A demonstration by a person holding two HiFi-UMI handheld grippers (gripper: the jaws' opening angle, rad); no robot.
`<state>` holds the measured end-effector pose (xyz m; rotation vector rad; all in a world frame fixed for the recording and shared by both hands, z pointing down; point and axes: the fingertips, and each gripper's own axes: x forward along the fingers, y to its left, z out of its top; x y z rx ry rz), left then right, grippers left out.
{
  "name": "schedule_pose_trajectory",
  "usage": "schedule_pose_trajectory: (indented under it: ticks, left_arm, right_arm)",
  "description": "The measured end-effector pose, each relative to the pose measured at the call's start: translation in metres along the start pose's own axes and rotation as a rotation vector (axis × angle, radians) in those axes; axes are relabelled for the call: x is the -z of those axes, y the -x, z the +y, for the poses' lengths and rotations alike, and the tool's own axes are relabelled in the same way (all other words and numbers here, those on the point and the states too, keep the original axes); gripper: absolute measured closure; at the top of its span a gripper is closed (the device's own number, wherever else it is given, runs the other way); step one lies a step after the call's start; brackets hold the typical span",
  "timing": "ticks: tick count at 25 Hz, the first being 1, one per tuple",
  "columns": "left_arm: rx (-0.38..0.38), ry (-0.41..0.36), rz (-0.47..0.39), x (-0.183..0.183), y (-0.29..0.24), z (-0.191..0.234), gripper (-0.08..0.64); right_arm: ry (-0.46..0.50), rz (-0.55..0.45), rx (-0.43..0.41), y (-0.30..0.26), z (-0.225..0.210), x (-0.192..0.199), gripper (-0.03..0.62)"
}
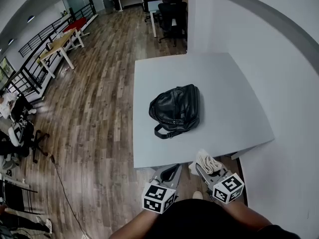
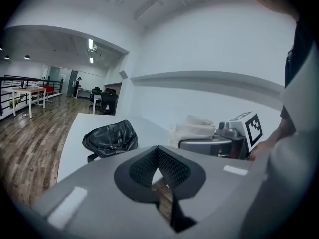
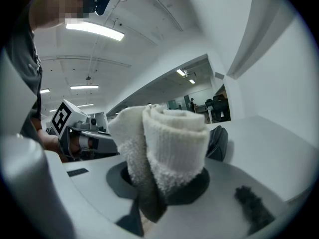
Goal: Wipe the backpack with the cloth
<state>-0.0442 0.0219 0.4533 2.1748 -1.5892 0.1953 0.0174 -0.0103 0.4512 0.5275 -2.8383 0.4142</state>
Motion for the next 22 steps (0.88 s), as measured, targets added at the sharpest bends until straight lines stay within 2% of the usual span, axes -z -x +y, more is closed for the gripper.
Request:
schedule_pose_trajectory:
  ticks: [22]
  left_arm:
    - [0.001,-0.001,-0.028,0.002,0.015,0.002,0.554]
  right_arm:
    - [0.035,-0.009,-0.019,0.002,0.024,0.001,0.506]
